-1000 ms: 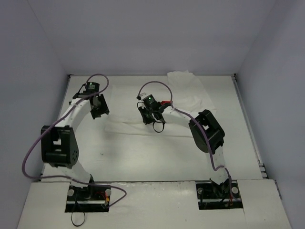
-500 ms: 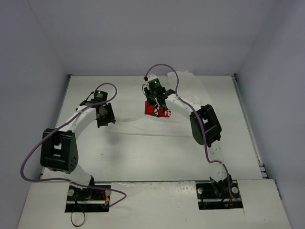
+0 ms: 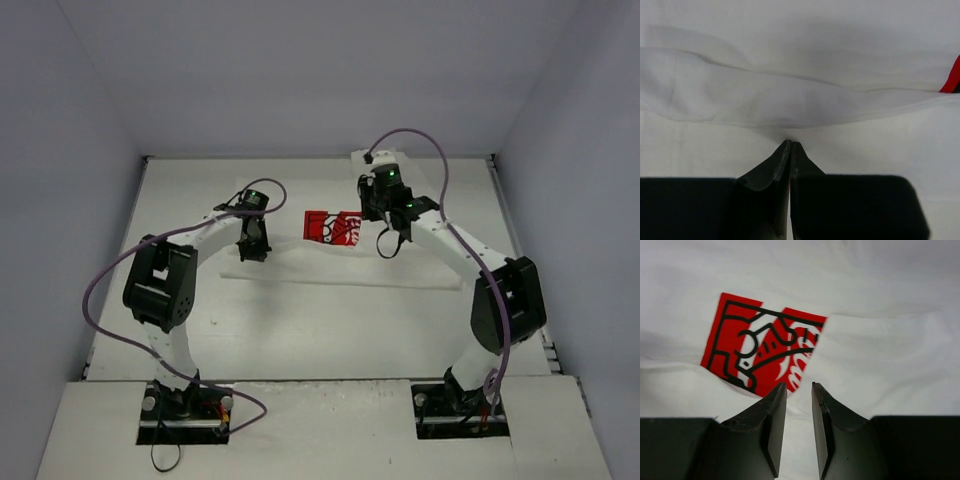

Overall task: Fold and stack the t-shirts
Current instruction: Fold the flattened tshirt in 1/3 of the way

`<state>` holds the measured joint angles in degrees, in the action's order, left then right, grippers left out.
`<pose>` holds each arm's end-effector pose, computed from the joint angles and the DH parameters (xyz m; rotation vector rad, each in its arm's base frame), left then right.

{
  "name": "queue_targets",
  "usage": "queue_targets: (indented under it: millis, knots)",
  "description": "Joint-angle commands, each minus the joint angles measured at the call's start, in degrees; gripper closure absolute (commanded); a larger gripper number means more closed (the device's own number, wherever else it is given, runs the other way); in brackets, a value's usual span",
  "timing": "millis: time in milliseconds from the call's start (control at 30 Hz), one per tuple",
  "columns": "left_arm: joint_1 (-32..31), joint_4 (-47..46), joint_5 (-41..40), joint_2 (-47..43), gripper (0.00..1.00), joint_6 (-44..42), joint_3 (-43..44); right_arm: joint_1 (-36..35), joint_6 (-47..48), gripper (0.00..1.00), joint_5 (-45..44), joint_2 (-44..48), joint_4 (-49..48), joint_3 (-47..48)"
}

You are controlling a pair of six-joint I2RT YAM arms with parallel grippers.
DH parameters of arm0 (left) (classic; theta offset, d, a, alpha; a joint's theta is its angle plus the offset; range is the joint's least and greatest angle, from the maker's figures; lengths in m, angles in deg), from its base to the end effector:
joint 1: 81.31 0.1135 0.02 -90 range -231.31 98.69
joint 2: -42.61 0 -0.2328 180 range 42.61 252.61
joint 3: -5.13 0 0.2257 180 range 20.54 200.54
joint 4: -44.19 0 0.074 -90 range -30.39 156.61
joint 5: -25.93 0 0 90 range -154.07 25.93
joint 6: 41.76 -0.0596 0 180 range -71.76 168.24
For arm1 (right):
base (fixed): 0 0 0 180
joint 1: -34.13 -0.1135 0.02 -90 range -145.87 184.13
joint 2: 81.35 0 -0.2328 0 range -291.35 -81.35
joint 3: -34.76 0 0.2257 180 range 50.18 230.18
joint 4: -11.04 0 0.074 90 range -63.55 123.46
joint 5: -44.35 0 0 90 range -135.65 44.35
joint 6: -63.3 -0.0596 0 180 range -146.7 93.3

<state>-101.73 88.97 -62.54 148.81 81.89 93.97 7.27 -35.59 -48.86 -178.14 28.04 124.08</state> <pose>0.3394 -0.1281 0.1516 -0.3022 2.6836 -0.3366 0.3520 0.1745 0.2600 -0.2786 1.9944 0.3441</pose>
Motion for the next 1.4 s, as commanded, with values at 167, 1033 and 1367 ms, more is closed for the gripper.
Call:
queue_targets:
  millis: [167,1033,1367]
  knots:
    - [0.9,-1.1,-7.7,6.8,1.0,-5.3,12.0,3.4,-1.0,0.75,-2.6,10.1,-1.8,-8.4]
    - [5.3,2.1,-10.5,2.1,0.77,-3.6,4.1,15.8,-9.4,0.44,-5.5,5.5,1.5,-17.0]
    - [9.3,2.9,-6.8,-0.3,0.78,1.6,-6.8,21.9,-18.3,0.45,-3.4,2.0,2.1,-24.8]
